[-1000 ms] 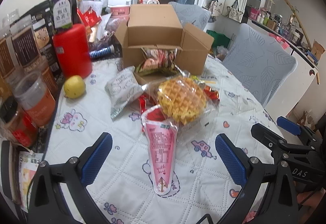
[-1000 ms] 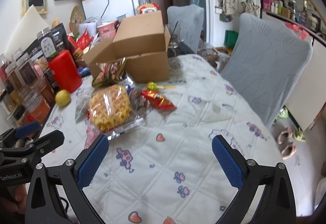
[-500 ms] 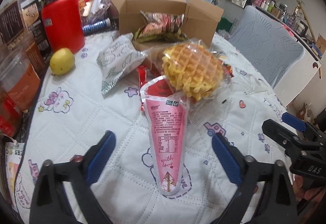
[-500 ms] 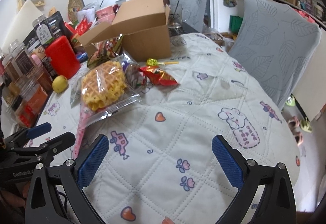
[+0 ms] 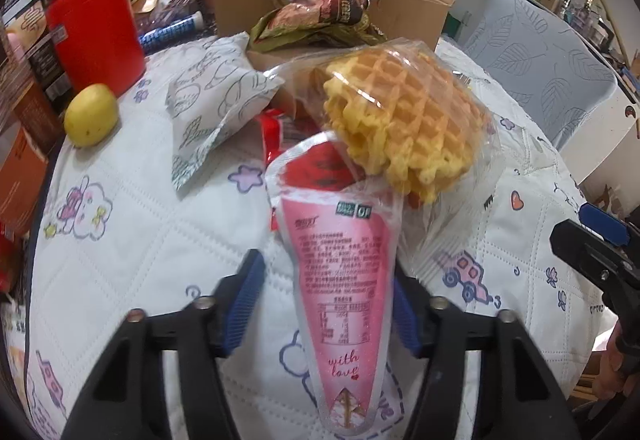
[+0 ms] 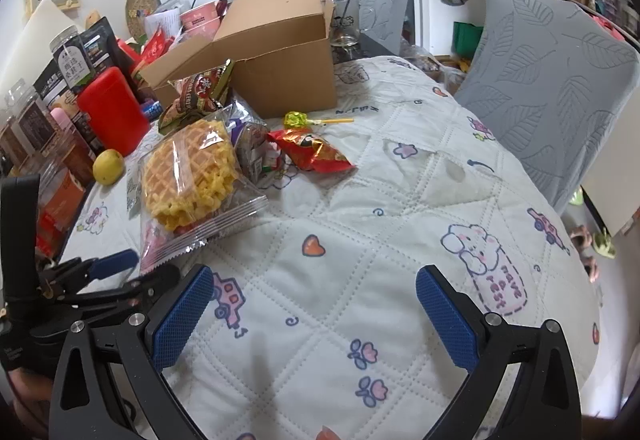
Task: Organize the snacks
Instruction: 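Grasp the pink cone wrapper with the left tool while the right tool grasps the packaged waffle, then carry the pink cone and waffle into the cardboard box with both tools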
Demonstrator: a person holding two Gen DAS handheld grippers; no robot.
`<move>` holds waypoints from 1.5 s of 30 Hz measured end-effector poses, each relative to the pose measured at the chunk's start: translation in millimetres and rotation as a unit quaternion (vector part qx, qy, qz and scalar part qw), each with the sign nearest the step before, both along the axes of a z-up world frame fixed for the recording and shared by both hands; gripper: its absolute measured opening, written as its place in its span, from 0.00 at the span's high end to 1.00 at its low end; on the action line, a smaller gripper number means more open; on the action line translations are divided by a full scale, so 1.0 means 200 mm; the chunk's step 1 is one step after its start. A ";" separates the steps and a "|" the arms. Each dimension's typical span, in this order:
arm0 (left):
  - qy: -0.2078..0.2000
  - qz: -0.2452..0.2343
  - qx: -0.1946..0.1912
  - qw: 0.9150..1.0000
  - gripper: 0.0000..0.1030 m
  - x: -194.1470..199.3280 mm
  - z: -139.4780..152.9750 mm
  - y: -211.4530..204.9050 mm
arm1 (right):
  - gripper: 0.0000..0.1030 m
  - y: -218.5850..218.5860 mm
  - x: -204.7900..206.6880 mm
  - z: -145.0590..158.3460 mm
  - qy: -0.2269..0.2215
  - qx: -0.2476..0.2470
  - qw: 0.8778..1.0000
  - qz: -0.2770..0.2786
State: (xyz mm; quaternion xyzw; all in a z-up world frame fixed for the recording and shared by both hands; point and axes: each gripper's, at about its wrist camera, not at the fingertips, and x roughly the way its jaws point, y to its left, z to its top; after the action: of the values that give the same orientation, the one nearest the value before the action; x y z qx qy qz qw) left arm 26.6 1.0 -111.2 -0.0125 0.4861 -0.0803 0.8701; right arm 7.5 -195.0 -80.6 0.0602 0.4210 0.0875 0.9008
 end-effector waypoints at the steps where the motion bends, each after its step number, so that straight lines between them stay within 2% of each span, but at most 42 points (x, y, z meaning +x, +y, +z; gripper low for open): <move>1: 0.000 -0.004 0.002 1.000 0.59 0.01 0.00 -0.01 | 0.00 0.00 0.01 0.00 0.001 0.001 1.000 0.000; 3: -0.002 -0.004 0.002 1.000 0.66 0.01 0.01 0.00 | 0.00 0.01 0.01 0.00 0.002 0.000 1.000 0.000; 10: -0.021 -0.005 0.001 1.000 0.72 -0.06 0.09 0.03 | 0.00 0.04 0.03 0.01 -0.002 0.003 1.000 0.008; 12: -0.026 -0.003 0.000 1.000 0.77 -0.08 0.11 0.05 | 0.00 0.05 0.04 0.02 -0.002 0.005 1.000 0.013; 17: -0.036 0.014 -0.001 0.999 0.78 -0.12 0.14 0.12 | 0.00 0.13 0.07 0.04 -0.008 0.016 0.999 0.039; 22: -0.029 0.032 -0.010 0.999 0.78 -0.13 0.11 0.19 | 0.00 0.24 0.14 0.03 -0.004 0.033 0.996 0.084; 26: -0.021 0.037 -0.030 0.999 0.78 -0.13 0.08 0.23 | 0.00 0.31 0.19 -0.01 0.013 0.015 0.993 0.118; 30: -0.025 0.038 -0.030 0.999 0.78 -0.12 0.06 0.23 | 0.00 0.37 0.19 -0.06 0.031 0.008 0.988 0.151; 34: -0.021 0.033 -0.028 0.999 0.76 -0.10 0.05 0.21 | 0.00 0.40 0.18 -0.13 0.042 -0.019 0.988 0.151; 39: -0.014 0.034 -0.032 0.999 0.73 -0.09 0.03 0.20 | 0.00 0.44 0.14 -0.17 0.024 -0.054 0.988 0.141; 40: -0.016 0.036 -0.034 0.999 0.74 -0.10 0.03 0.20 | 0.04 0.44 0.13 -0.17 0.021 -0.055 0.989 0.138; 41: -0.019 0.038 -0.033 0.999 0.75 -0.10 0.03 0.20 | 0.12 0.43 0.12 -0.17 0.018 -0.055 0.989 0.133; 45: -0.037 0.045 -0.029 0.998 0.77 -0.13 0.08 0.21 | 0.20 0.39 0.11 -0.16 0.019 -0.039 0.991 0.124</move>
State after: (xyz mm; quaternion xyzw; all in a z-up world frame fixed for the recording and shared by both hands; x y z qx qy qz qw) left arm -0.1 42.5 -95.7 -0.0563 0.4499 -0.0553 0.8896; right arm 29.6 -117.5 -111.8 -0.0257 0.4456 0.1806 0.8764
